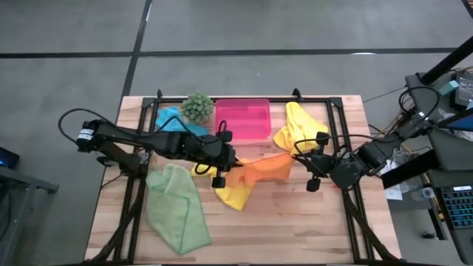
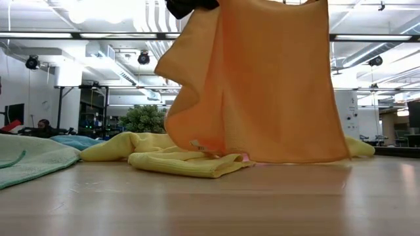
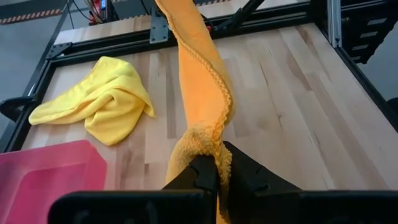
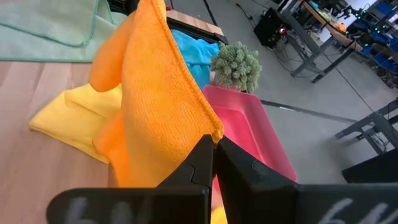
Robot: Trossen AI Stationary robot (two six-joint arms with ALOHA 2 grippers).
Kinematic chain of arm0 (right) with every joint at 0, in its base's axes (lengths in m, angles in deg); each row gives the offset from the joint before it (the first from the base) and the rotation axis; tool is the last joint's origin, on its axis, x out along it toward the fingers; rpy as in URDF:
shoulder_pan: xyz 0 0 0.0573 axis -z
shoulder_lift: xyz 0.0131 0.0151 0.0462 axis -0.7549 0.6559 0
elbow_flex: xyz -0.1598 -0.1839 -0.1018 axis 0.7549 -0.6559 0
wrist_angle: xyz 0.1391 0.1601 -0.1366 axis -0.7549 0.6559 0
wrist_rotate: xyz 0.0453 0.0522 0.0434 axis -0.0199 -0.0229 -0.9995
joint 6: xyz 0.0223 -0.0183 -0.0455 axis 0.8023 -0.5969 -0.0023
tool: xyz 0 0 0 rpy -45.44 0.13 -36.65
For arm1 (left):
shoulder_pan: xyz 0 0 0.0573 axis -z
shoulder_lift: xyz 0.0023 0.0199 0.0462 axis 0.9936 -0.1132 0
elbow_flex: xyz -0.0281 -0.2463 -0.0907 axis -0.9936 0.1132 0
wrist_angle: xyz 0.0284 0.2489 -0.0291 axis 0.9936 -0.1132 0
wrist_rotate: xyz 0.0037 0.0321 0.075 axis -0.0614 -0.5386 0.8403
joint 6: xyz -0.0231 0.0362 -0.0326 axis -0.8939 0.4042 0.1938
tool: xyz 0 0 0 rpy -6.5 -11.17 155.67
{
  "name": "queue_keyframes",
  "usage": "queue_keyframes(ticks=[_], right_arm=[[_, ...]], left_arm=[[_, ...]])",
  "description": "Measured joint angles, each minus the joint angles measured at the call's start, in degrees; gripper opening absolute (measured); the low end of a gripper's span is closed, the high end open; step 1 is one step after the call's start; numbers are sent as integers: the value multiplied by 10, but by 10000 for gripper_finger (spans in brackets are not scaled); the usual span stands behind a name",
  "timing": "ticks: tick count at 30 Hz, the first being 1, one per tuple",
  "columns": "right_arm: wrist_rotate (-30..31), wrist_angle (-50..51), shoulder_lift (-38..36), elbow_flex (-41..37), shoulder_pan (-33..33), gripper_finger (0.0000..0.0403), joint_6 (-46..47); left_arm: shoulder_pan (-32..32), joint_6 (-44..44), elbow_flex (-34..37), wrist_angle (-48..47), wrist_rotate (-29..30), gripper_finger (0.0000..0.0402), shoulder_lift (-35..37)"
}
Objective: Fold microfiber towels
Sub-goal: Fold the orange microfiber towel
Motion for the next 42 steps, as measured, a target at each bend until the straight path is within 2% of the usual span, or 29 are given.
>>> queue_keyframes(ticks=[20,25,28,30,34,36,39,42], right_arm=[[-17,15,0,0,0,8,16],[-92,35,0,0,0,8,64],[-101,26,-1,0,0,8,62],[-77,26,-4,8,0,8,49],[36,26,-14,36,1,8,-3],[75,25,-22,53,2,8,-39],[108,25,-33,80,2,8,-78],[111,25,-42,99,1,8,-90]], left_arm=[[0,-3,0,9,0,0,-8],[9,-15,0,-27,0,0,-7],[9,-14,-11,-45,-2,0,-4],[6,1,-22,-44,-2,0,1],[-15,54,-47,-42,-2,0,11],[-35,77,-59,-41,-1,0,12],[-69,117,-73,-42,-1,0,12],[-99,148,-83,-42,-26,0,12]])
